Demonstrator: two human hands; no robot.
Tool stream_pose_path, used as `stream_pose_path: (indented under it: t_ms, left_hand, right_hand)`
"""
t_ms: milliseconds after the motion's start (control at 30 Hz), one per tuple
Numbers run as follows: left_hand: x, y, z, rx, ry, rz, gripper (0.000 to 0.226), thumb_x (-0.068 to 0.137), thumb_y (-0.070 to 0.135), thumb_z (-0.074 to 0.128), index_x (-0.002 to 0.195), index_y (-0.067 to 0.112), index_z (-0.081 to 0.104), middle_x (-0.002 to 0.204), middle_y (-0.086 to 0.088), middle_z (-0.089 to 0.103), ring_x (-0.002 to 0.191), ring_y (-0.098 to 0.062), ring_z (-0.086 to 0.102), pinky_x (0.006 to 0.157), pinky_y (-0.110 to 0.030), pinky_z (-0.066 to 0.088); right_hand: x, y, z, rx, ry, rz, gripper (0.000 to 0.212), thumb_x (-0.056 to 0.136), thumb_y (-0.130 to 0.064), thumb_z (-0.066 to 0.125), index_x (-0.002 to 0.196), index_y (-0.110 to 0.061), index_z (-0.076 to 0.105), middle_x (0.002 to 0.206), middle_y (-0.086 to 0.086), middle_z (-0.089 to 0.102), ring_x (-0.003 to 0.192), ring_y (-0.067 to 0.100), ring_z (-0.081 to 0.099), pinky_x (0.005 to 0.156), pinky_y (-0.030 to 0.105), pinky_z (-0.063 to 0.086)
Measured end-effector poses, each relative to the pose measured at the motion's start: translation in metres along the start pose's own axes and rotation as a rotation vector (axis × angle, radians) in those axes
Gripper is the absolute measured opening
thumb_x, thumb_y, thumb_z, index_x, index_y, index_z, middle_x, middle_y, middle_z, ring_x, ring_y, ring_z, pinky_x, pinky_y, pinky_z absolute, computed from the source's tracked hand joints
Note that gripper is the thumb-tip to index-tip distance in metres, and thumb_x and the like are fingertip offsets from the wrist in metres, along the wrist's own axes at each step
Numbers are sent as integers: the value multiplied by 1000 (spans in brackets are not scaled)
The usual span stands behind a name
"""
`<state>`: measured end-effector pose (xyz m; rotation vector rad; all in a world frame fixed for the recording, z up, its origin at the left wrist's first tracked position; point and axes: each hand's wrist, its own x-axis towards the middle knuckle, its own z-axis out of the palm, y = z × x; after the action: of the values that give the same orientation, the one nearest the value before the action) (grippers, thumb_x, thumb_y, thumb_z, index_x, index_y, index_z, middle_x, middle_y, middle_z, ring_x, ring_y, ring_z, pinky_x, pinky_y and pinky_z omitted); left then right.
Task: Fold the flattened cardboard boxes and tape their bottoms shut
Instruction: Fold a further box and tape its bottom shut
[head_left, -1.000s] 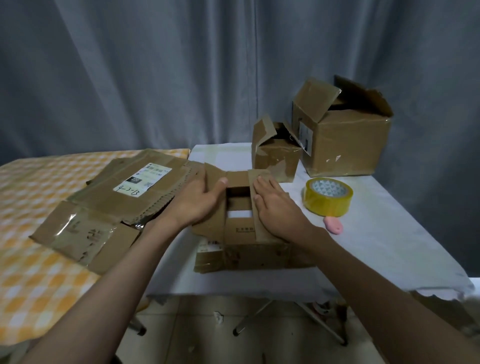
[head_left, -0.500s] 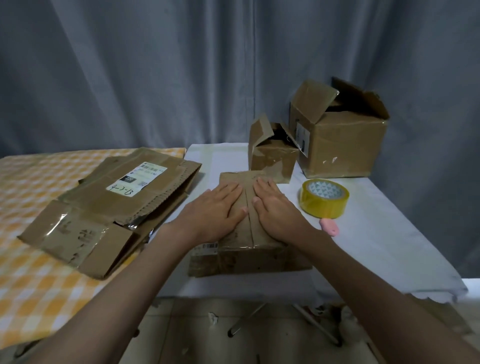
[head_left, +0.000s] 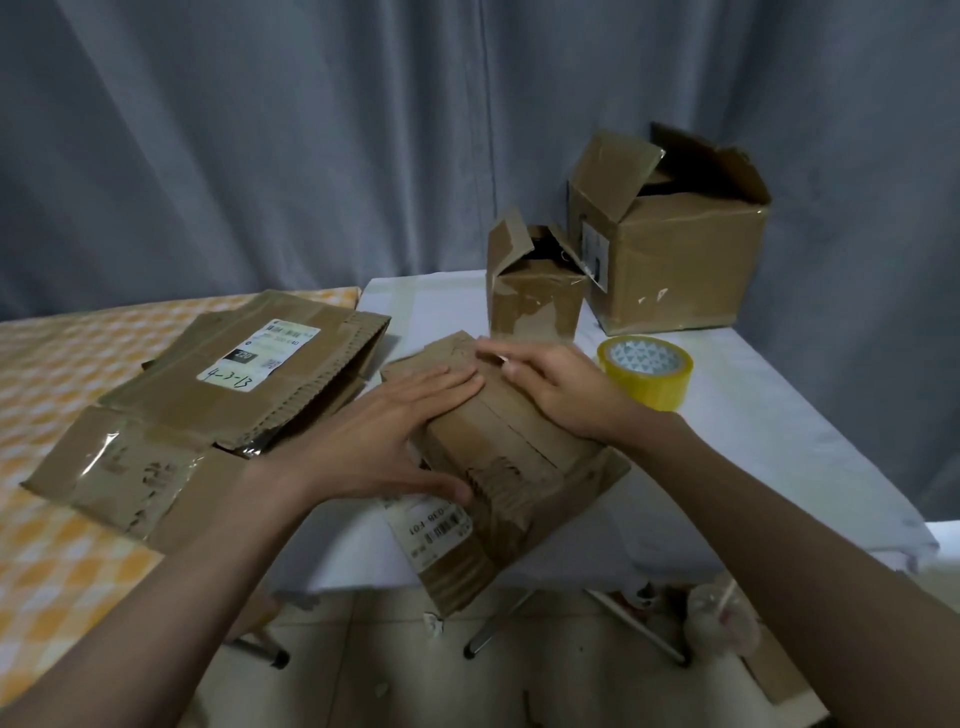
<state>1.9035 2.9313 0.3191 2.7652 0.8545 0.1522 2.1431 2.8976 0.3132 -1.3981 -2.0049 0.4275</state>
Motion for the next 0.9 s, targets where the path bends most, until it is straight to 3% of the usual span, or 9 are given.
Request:
stream_pose_path:
  t_ms: [67,133,233,333,433,567,667,767,900]
  left_hand:
    - [0,-4,2,18,20,-6,111,63,92,52,156,45,13,161,29,4,148,8,1,125,-31,8]
    - [-2,-6,2,43,31,-21,111,62,96,46,155,46,14,161,31,6,148,7,3,125,-34,13]
    - [-5,-5,2,96,27,-44,112,60,100,37,155,47,11,161,30,4,149,5,4,124,-38,16]
    - [-7,-1,2,156,15,-66,110,62,99,30,155,46,6,162,26,1,151,-1,5,124,-38,16]
    - [-9,3,0,218,4,-90,110,63,100,21,156,44,2,162,24,-1,151,-3,4,124,-39,17]
    - [-10,19,0,292,30,-136,112,64,97,12,158,37,5,164,19,3,150,-6,7,124,-34,15]
    - [-6,38,8,338,91,-191,114,65,96,5,159,32,7,165,14,10,149,-12,14,119,-37,21]
    - [0,56,18,364,149,-252,122,60,98,-4,157,27,19,162,8,23,144,-18,26,114,-43,35]
    - [7,69,23,396,231,-307,123,57,100,-2,147,26,38,149,6,42,130,-22,40,99,-41,44]
  right_hand:
    - [1,3,-11,27,165,108,44,102,-6,43,142,-23,54,141,1,59,129,17,54,108,25,39]
    - [2,17,-28,-74,198,307,52,96,0,45,143,-21,50,140,4,58,129,23,52,110,34,40]
    - [-8,44,-53,-363,15,629,46,89,-16,56,135,-17,51,133,13,58,127,35,52,104,41,43]
    - [-27,53,-60,-557,-163,775,43,86,-22,66,127,-18,53,125,12,58,123,34,51,100,38,36]
    - [-35,56,-61,-634,-66,691,32,85,-11,61,115,-20,65,116,10,63,115,30,52,94,37,33]
    - [-36,42,-66,-475,157,616,20,85,-7,63,104,-13,67,101,11,65,105,36,58,80,36,36]
    - [-32,19,-65,-373,324,507,23,89,-11,63,112,-15,62,107,12,65,106,37,58,88,44,46]
    - [-27,-9,-48,-236,475,374,29,91,-9,63,119,-15,57,122,11,61,115,33,53,95,47,44]
    - [-24,-37,-7,-176,492,274,32,95,-7,55,126,-13,51,129,10,51,118,25,44,97,42,40]
